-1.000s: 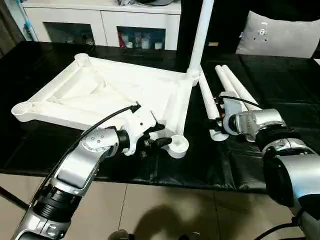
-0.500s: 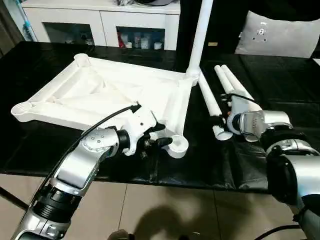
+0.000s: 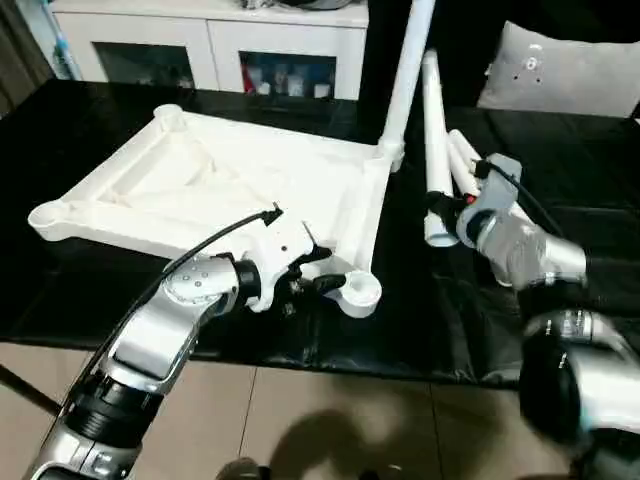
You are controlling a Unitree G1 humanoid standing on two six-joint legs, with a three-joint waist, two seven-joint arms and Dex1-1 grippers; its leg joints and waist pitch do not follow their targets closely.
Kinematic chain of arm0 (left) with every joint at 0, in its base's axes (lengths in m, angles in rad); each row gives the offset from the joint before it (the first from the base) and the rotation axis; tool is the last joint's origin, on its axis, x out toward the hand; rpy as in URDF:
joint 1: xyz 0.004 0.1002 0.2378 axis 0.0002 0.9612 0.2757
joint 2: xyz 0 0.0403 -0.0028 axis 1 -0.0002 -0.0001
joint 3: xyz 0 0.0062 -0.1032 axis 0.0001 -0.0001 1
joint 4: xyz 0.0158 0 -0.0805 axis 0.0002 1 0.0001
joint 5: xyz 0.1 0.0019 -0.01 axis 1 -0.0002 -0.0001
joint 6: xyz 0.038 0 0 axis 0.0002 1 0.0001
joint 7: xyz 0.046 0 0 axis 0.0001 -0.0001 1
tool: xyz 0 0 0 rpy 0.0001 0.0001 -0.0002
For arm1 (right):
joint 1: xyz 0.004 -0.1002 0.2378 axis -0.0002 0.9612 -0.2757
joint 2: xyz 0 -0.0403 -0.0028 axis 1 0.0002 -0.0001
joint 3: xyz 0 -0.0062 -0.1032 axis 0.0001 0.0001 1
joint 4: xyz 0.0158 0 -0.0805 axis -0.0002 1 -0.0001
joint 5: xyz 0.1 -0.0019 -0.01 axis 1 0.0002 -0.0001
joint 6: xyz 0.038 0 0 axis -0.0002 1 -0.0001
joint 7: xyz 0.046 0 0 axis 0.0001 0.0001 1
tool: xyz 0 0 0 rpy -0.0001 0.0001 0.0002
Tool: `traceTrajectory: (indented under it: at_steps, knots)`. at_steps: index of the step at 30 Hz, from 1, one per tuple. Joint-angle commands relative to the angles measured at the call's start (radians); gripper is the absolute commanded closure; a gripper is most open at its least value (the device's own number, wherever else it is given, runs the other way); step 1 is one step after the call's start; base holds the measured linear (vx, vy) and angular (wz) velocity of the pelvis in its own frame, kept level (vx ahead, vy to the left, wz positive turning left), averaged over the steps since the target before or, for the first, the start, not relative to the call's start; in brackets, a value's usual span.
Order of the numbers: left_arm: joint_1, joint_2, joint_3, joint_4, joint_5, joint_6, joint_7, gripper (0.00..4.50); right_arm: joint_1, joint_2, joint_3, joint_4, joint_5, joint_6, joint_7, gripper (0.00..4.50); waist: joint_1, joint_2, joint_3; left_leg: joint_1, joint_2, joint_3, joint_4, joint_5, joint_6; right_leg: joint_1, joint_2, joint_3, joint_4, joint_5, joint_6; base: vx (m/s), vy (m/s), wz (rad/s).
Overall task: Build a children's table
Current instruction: Pick table leg
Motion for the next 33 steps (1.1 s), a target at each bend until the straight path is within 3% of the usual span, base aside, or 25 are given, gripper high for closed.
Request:
traceTrajectory:
  at_steps: [1, 3, 5, 6, 8, 9, 11, 13, 16, 17, 21, 22, 23, 24, 25, 26, 28, 31, 33]
  knots:
    - [0.006, 0.002, -0.001, -0.02, 0.001, -0.005, 0.007, 2.28, 0.013, -0.002, -0.003, -0.088, 0.031, -0.017, 0.039, 2.64, 0.0, -0.007, -0.077, 0.01, 0.028, -0.003, -0.065, -0.188, 0.002, 0.057, -0.066, 0.038, -0.076, -0.239, -0.174, 0.0, 0.0, 0.0]
    - [0.011, 0.001, 0.001, -0.023, 0.001, -0.01, 0.012, 2.28, 0.036, 0.003, -0.003, -0.135, 0.039, -0.045, 0.045, 2.64, 0.0, -0.007, -0.077, 0.011, 0.029, -0.004, -0.065, -0.184, 0.001, 0.056, -0.066, 0.038, -0.077, -0.253, -0.168, 0.0, 0.0, 0.0]
    - [-0.011, -0.038, 0.036, 0.005, 0.006, -0.059, 0.071, 2.28, 0.065, 0.023, -0.052, -0.231, 0.104, -0.113, 0.08, 2.64, 0.001, -0.007, -0.076, 0.012, 0.029, -0.003, -0.065, -0.195, 0.002, 0.055, -0.068, 0.04, -0.081, -0.272, -0.155, 0.0, 0.0, 0.0]
    - [-0.021, -0.051, 0.048, 0.014, 0.006, -0.069, 0.09, 2.28, 0.075, 0.029, -0.063, -0.259, 0.122, -0.127, 0.093, 2.64, 0.001, -0.017, -0.079, 0.011, 0.031, -0.003, -0.065, -0.193, 0.006, 0.057, -0.068, 0.039, -0.082, -0.271, -0.148, 0.0, 0.0, 0.0]
    - [-0.04, -0.074, 0.073, 0.026, -0.003, -0.077, 0.118, 2.28, 0.09, 0.039, -0.081, -0.302, 0.16, -0.143, 0.124, 2.64, 0.001, -0.013, -0.078, 0.01, 0.029, -0.002, -0.065, -0.184, 0.015, 0.057, -0.066, 0.039, -0.082, -0.266, -0.146, 0.0, 0.0, 0.0]
    - [-0.07, -0.108, 0.115, 0.043, -0.025, -0.077, 0.158, 2.28, 0.119, 0.058, -0.105, -0.379, 0.227, -0.137, 0.163, 2.64, 0.001, -0.012, -0.077, 0.01, 0.028, -0.002, -0.065, -0.185, 0.018, 0.057, -0.065, 0.039, -0.083, -0.27, -0.143, 0.0, 0.0, 0.0]
    - [-0.107, -0.147, 0.164, 0.06, -0.06, -0.066, 0.199, 2.28, 0.151, 0.083, -0.126, -0.461, 0.293, -0.129, 0.217, 2.64, 0.004, -0.012, -0.078, 0.01, 0.03, -0.005, -0.066, -0.177, 0.026, 0.057, -0.066, 0.038, -0.081, -0.258, -0.143, 0.0, 0.0, 0.0]
    - [-0.122, -0.161, 0.182, 0.062, -0.082, -0.062, 0.205, 1.96, 0.168, 0.095, -0.13, -0.504, 0.332, -0.113, 0.252, 2.64, 0.004, -0.013, -0.079, 0.009, 0.029, -0.005, -0.065, -0.171, 0.031, 0.058, -0.067, 0.037, -0.081, -0.254, -0.15, 0.0, 0.0, 0.0]
    - [-0.176, -0.221, 0.251, 0.066, -0.168, -0.024, 0.244, 1.9, 0.223, 0.106, -0.103, -0.597, 0.434, -0.02, 0.379, 2.64, 0.006, -0.017, -0.078, 0.006, 0.027, -0.002, -0.062, -0.159, 0.044, 0.061, -0.066, 0.038, -0.083, -0.247, -0.157, 0.0, 0.0, 0.0]
    - [-0.202, -0.248, 0.277, 0.074, -0.196, -0.02, 0.267, 1.6, 0.252, 0.105, -0.081, -0.627, 0.471, 0.012, 0.42, 2.64, 0.01, -0.015, -0.081, 0.004, 0.028, -0.005, -0.062, -0.146, 0.052, 0.063, -0.068, 0.037, -0.081, -0.233, -0.165, 0.0, 0.0, 0.0]
    - [-0.266, -0.309, 0.351, 0.107, -0.266, 0.001, 0.332, 1.53, 0.303, 0.093, -0.033, -0.674, 0.495, 0.054, 0.464, 2.64, 0.008, -0.024, -0.075, 0.002, 0.026, -0.003, -0.061, -0.15, 0.052, 0.06, -0.069, 0.034, -0.089, -0.284, -0.157, 0.0, 0.0, 0.0]
    - [-0.324, -0.363, 0.419, 0.126, -0.374, 0.071, 0.366, 1.35, 0.344, 0.092, -0.001, -0.715, 0.539, 0.11, 0.511, 2.64, 0.014, -0.022, -0.074, 0.005, 0.025, -0.002, -0.059, -0.152, 0.048, 0.059, -0.069, 0.034, -0.091, -0.298, -0.155, 0.0, 0.0, 0.0]
    - [-0.324, -0.363, 0.42, 0.126, -0.375, 0.072, 0.366, 1.19, 0.345, 0.092, -0.001, -0.715, 0.54, 0.11, 0.511, 2.64, 0.016, -0.023, -0.075, 0.003, 0.022, -0.001, -0.057, -0.147, 0.051, 0.062, -0.069, 0.034, -0.092, -0.299, -0.155, 0.0, 0.0, 0.0]
    - [-0.344, -0.38, 0.438, 0.132, -0.413, 0.096, 0.372, 1.14, 0.359, 0.092, 0.011, -0.73, 0.557, 0.132, 0.528, 2.64, 0.019, -0.022, -0.076, 0.003, 0.028, -0.007, -0.06, -0.143, 0.055, 0.058, -0.072, 0.031, -0.092, -0.298, -0.157, 0.0, 0.0, 0.0]
    - [-0.363, -0.398, 0.451, 0.134, -0.463, 0.136, 0.367, 1.16, 0.375, 0.09, 0.022, -0.745, 0.577, 0.159, 0.549, 2.64, 0.016, -0.027, -0.074, -0.001, 0.026, -0.006, -0.06, -0.14, 0.057, 0.06, -0.069, 0.03, -0.092, -0.294, -0.155, 0.0, 0.0, 0.0]
    - [-0.367, -0.403, 0.453, 0.135, -0.475, 0.146, 0.364, 1.12, 0.378, 0.089, 0.024, -0.748, 0.58, 0.164, 0.554, 2.64, 0.023, -0.023, -0.078, 0.003, 0.029, -0.007, -0.059, -0.128, 0.06, 0.059, -0.072, 0.029, -0.09, -0.276, -0.164, 0.0, 0.0, 0.0]
    - [-0.378, -0.416, 0.461, 0.136, -0.512, 0.177, 0.361, 0.76, 0.386, 0.085, 0.031, -0.753, 0.585, 0.175, 0.568, 2.64, 0.023, -0.025, -0.076, 0.0, 0.032, -0.008, -0.061, -0.115, 0.066, 0.059, -0.071, 0.027, -0.088, -0.24, -0.171, 0.0, 0.0, 0.0]
    - [-0.388, -0.429, 0.46, 0.139, -0.539, 0.206, 0.364, 0.73, 0.399, 0.078, 0.044, -0.766, 0.598, 0.186, 0.586, 2.64, 0.028, -0.025, -0.076, -0.001, 0.032, -0.007, -0.061, -0.109, 0.065, 0.06, -0.072, 0.028, -0.089, -0.242, -0.164, 0.0, 0.0, 0.0]
    - [-0.393, -0.446, 0.457, 0.137, -0.549, 0.237, 0.373, 0.47, 0.413, 0.069, 0.057, -0.789, 0.612, 0.2, 0.592, 2.64, 0.032, -0.02, -0.073, 0.0, 0.033, -0.008, -0.062, -0.113, 0.063, 0.061, -0.073, 0.028, -0.092, -0.246, -0.155, 0.0, 0.0, 0.0]
